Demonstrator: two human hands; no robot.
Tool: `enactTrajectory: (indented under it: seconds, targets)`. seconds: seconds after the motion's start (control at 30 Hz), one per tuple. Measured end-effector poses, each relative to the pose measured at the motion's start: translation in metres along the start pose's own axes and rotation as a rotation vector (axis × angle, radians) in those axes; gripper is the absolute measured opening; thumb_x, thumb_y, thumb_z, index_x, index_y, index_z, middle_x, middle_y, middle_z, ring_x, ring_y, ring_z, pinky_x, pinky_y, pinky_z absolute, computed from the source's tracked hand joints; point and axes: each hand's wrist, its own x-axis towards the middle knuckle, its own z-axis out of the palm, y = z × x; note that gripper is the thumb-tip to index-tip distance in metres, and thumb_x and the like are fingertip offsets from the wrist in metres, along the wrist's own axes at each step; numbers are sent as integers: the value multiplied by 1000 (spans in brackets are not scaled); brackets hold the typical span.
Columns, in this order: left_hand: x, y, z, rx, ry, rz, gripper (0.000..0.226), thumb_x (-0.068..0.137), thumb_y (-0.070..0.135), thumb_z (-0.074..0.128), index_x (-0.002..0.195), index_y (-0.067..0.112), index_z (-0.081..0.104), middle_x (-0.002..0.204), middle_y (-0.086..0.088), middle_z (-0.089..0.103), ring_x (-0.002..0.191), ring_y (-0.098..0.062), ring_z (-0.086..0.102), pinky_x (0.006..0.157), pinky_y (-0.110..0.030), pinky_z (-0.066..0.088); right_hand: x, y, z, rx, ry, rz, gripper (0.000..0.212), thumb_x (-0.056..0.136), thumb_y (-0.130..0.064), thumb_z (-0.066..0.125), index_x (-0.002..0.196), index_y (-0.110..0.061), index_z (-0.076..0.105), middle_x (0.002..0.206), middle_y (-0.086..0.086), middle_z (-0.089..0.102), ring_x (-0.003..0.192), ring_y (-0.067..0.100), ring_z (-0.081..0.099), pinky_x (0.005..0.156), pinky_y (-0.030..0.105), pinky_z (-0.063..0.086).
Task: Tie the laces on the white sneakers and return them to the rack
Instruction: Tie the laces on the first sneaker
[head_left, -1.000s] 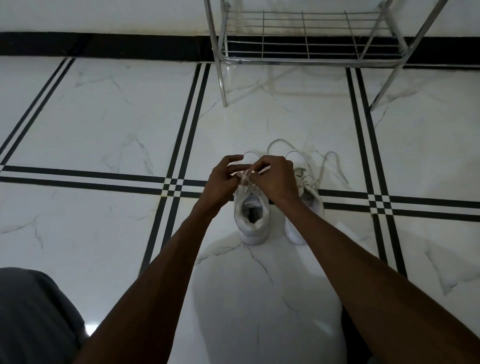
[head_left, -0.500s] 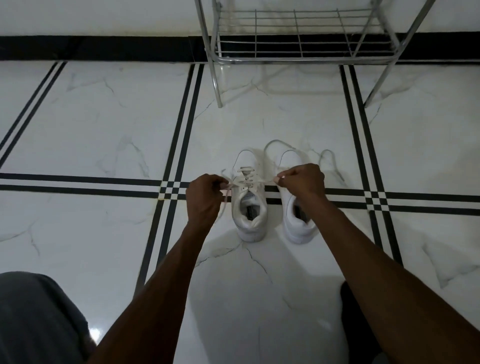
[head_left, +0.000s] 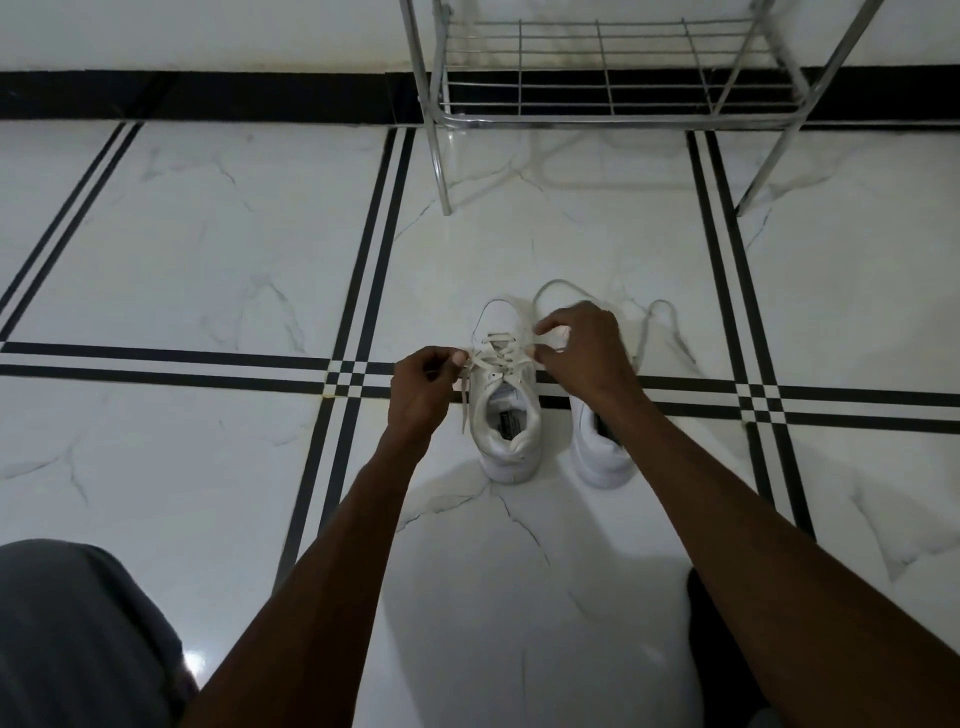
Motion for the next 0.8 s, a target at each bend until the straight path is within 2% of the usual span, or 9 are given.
enactTrajectory:
  seconds: [0.07,0.13,0.2,0.27,0.37,0.43,0.5,0.57,0.8]
  targets:
    - [0,2,3,-46,-22,-17,22,98,19,64,109,1,72,94,-10,74,83,-14,70,62,-19,57,-3,-14,6,-67,-108,-132,34,63,-40,89,89,-21,78,101,3,72,99,24,65,92,44,49]
    - [1,2,5,-55,-22,-20,21,98,17,64,108,1,72,94,-11,74,83,-18,70,62,-21,58,-8,-26,14,-209,-212,-197,39,61,-45,87,92,-24,78,104,1,70,101,26,60,88,44,49]
    - [1,2,4,-50,-18,-15,19,98,16,64,107,1,73,92,-9,75,82,-16,71,63,-21,58,-13,-33,21,-295,-214,-213,34,66,-43,84,93,-23,76,99,2,69,96,26,59,81,40,50]
    - [0,2,3,-69,-25,-20,19,97,16,65,106,1,72,92,-10,74,82,-17,72,65,-23,59,-15,-35,24,-277,-164,-221,18,75,-32,77,87,-20,75,89,2,70,88,26,63,73,38,52]
    - [-1,3,1,-68,-17,-20,20,97,15,65,106,-2,71,91,-10,73,79,-13,69,61,-15,54,-13,-35,21,-93,-87,-79,7,81,-20,66,80,-13,70,80,3,72,76,22,67,66,35,55]
    - [-1,1,0,-69,-8,-27,20,97,13,65,107,-3,71,90,-11,72,77,-10,68,59,-12,53,-6,-31,14,29,2,98,8,83,-17,63,83,-11,68,84,6,73,79,22,68,68,30,53]
    - [-2,0,-1,-63,-8,-20,19,97,12,65,107,-3,71,90,-10,72,76,-9,67,59,-12,52,1,-20,7,56,52,233,17,85,-16,63,96,-5,70,96,11,75,94,25,69,75,26,48]
    - [-3,0,-1,-56,-11,-12,17,97,11,65,107,-1,72,89,-8,72,72,-4,68,59,-11,52,4,-11,0,65,41,291,29,84,-16,66,110,-3,64,107,13,72,105,28,66,79,25,44]
    - [0,0,-5,27,-25,-9,17,93,18,71,105,9,79,93,-4,78,83,-10,70,73,-17,53,-4,0,-9,108,33,208,57,86,-26,75,128,-2,46,102,16,70,97,28,65,84,35,50]
